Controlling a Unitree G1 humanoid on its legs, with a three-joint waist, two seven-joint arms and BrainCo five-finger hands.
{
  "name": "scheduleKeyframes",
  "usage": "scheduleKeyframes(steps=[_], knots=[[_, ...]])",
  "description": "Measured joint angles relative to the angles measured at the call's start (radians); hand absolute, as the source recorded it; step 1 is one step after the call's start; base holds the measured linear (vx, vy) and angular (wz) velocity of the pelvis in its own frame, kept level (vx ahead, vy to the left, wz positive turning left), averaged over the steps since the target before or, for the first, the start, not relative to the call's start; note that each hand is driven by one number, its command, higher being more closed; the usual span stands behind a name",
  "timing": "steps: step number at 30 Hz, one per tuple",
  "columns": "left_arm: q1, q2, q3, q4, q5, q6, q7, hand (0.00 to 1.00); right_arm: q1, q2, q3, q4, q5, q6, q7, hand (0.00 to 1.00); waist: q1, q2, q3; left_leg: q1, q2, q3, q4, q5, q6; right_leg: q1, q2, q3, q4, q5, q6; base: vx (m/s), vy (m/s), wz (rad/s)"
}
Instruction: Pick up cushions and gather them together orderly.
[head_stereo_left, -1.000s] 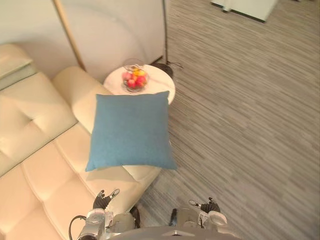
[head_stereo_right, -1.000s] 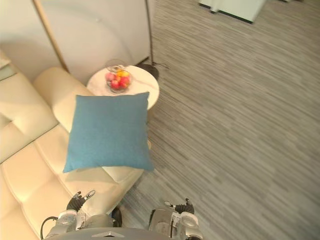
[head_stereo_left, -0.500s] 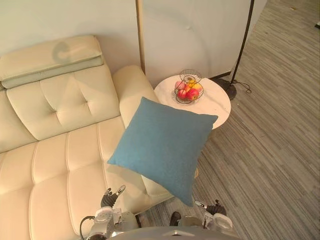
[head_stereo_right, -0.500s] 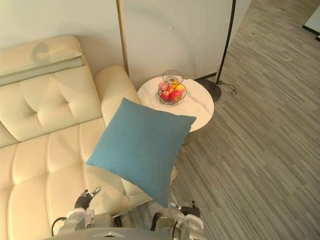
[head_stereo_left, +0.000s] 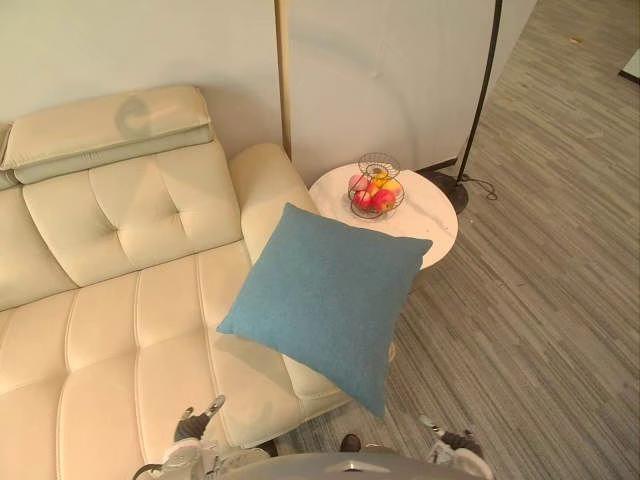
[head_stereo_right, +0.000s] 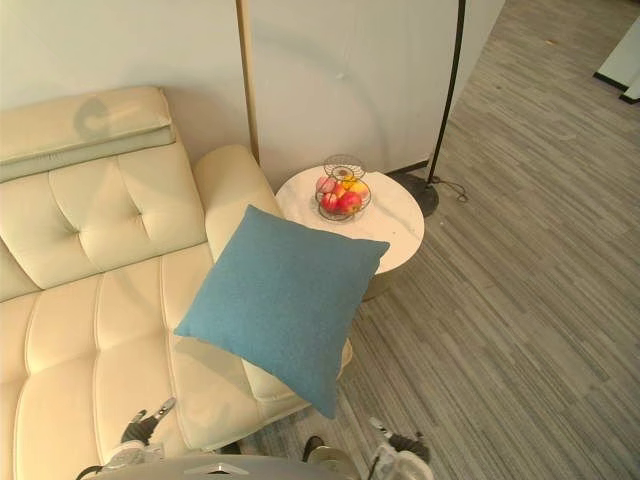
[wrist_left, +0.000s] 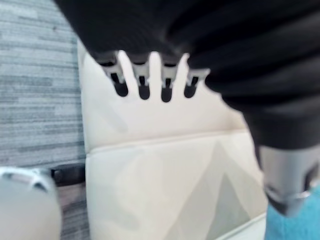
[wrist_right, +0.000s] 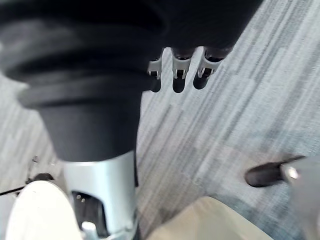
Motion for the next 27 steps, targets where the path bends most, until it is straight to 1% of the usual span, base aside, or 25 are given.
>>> scheduleKeyframes(steps=[1,2,4,6,8,10,11,14,15,17,18,20,21,22,24,25,26,27], knots=[[0.004,0.012,0.012,-0.008,-0.009,0.001,0.0,0.0,-0.001,-0.014,-0.003,-0.024,0.0,0.0,0.0,0.0,-0.004,0.0,0.0,-0.001,0.0,0.0,-0.001,0.0,0.0,0.0,0.0,0.001,-0.003,0.002,0.001,-0.05,-0.006,-0.05],[0.019,0.05,0.038,-0.067,-0.042,0.006,0.0,0.0,-0.001,-0.055,-0.003,-0.099,0.0,-0.002,0.0,0.0,-0.011,0.0,0.0,-0.002,-0.001,0.003,-0.001,-0.002,-0.003,0.0,0.001,0.006,-0.014,0.007,0.005,-0.04,-0.003,-0.06],[0.022,0.079,0.053,-0.108,-0.061,0.006,-0.001,0.0,-0.003,-0.079,-0.002,-0.142,0.0,-0.003,0.003,0.0,-0.011,0.0,0.0,-0.003,-0.001,0.007,-0.001,-0.004,-0.006,-0.002,0.003,0.013,-0.017,0.008,0.006,-0.03,0.0,-0.09],[0.023,0.145,0.067,-0.184,-0.085,0.004,0.0,0.0,-0.013,-0.118,0.007,-0.209,0.0,-0.012,0.005,0.0,-0.009,0.0,-0.001,-0.006,0.0,0.019,-0.001,-0.004,-0.006,-0.01,0.006,0.03,-0.022,0.014,0.006,-0.01,0.0,-0.16],[0.021,0.182,0.082,-0.254,-0.089,-0.004,0.001,0.0,-0.022,-0.133,0.025,-0.265,0.0,-0.018,0.008,0.0,-0.01,0.001,-0.004,-0.01,0.0,0.028,-0.001,-0.004,-0.006,-0.021,0.009,0.04,-0.03,0.023,0.003,0.02,-0.005,-0.14],[0.015,0.202,0.083,-0.308,-0.095,-0.018,0.001,0.0,-0.032,-0.144,0.051,-0.294,0.0,-0.023,0.014,0.0,-0.012,0.001,-0.004,-0.022,-0.001,0.028,0.003,-0.004,-0.006,-0.028,0.01,0.043,-0.038,0.036,-0.001,0.03,-0.008,-0.07],[0.002,0.211,0.082,-0.322,-0.095,-0.024,0.001,0.0,-0.04,-0.151,0.073,-0.31,0.0,-0.024,0.017,0.0,-0.013,0.002,-0.004,-0.027,-0.002,0.029,0.005,0.001,0.001,-0.029,0.012,0.046,-0.048,0.044,-0.001,0.03,-0.009,-0.07],[-0.028,0.22,0.065,-0.348,-0.095,-0.026,0.0,0.0,-0.059,-0.156,0.13,-0.331,0.0,-0.026,0.039,0.0,-0.013,0.002,-0.004,-0.04,-0.004,0.03,0.005,0.001,0.002,-0.041,0.013,0.05,-0.056,0.052,-0.003,0.02,-0.007,-0.05],[-0.053,0.233,0.044,-0.349,-0.096,-0.027,0.0,0.0,-0.069,-0.157,0.176,-0.368,0.0,-0.027,0.053,0.0,-0.013,0.002,-0.004,-0.057,-0.004,0.03,0.005,0.002,0.003,-0.059,0.014,0.052,-0.058,0.058,-0.003,0.01,-0.011,-0.04],[-0.088,0.244,0.022,-0.349,-0.099,-0.027,0.0,0.0,-0.092,-0.158,0.217,-0.392,0.0,-0.034,0.058,0.0,-0.013,0.003,-0.001,-0.075,-0.006,0.03,0.006,0.006,0.008,-0.077,0.016,0.054,-0.06,0.065,-0.004,0.0,-0.005,-0.02],[-0.124,0.255,-0.007,-0.35,-0.106,-0.029,0.0,0.0,-0.119,-0.158,0.246,-0.403,0.001,-0.039,0.059,0.0,-0.012,0.003,0.002,-0.099,-0.006,0.029,0.012,0.007,0.011,-0.096,0.017,0.056,-0.061,0.072,-0.005,0.0,0.0,0.0],[-0.179,0.268,-0.046,-0.35,-0.106,-0.034,0.0,0.0,-0.157,-0.158,0.288,-0.425,0.02,-0.043,0.062,0.0,-0.01,0.002,0.016,-0.132,-0.007,0.028,0.021,0.011,0.016,-0.125,0.017,0.062,-0.062,0.085,-0.007,-0.05,0.023,0.03],[-0.322,0.277,-0.138,-0.35,-0.106,-0.039,0.001,0.0,-0.24,-0.149,0.396,-0.467,0.031,-0.049,0.081,0.0,-0.007,-0.009,0.072,-0.234,-0.003,0.023,0.084,0.007,0.023,-0.186,0.012,0.094,-0.087,0.126,-0.011,-0.14,0.053,0.06],[-0.359,0.275,-0.161,-0.35,-0.105,-0.039,0.001,0.0,-0.262,-0.144,0.421,-0.469,0.032,-0.053,0.081,0.0,-0.008,-0.012,0.088,-0.268,0.0,0.022,0.108,0.003,0.028,-0.207,0.011,0.096,-0.09,0.137,-0.011,-0.15,0.057,0.05],[-0.39,0.275,-0.177,-0.35,-0.105,-0.039,0.003,0.0,-0.274,-0.143,0.422,-0.469,0.037,-0.057,0.08,0.0,-0.009,-0.013,0.112,-0.286,0.003,0.023,0.129,-0.002,0.033,-0.217,0.008,0.102,-0.09,0.144,-0.011,-0.08,0.03,-0.01],[-0.421,0.276,-0.194,-0.342,-0.105,-0.04,0.008,0.0,-0.278,-0.138,0.426,-0.482,0.039,-0.06,0.078,0.0,-0.008,-0.014,0.139,-0.306,0.009,0.023,0.162,-0.014,0.034,-0.223,0.008,0.106,-0.086,0.146,-0.012,-0.07,0.026,-0.02],[-0.455,0.276,-0.214,-0.332,-0.105,-0.043,0.013,0.0,-0.284,-0.129,0.431,-0.499,0.04,-0.061,0.074,0.0,-0.006,-0.016,0.158,-0.338,0.017,0.022,0.196,-0.025,0.035,-0.243,0.008,0.107,-0.076,0.148,-0.013,-0.09,0.015,0.0],[-0.504,0.278,-0.238,-0.31,-0.105,-0.048,0.024,0.0,-0.301,-0.127,0.451,-0.508,0.04,-0.066,0.07,0.0,-0.005,-0.017,0.167,-0.401,0.03,0.014,0.249,-0.035,0.037,-0.286,0.011,0.105,-0.065,0.159,-0.017,-0.18,-0.02,0.04]])
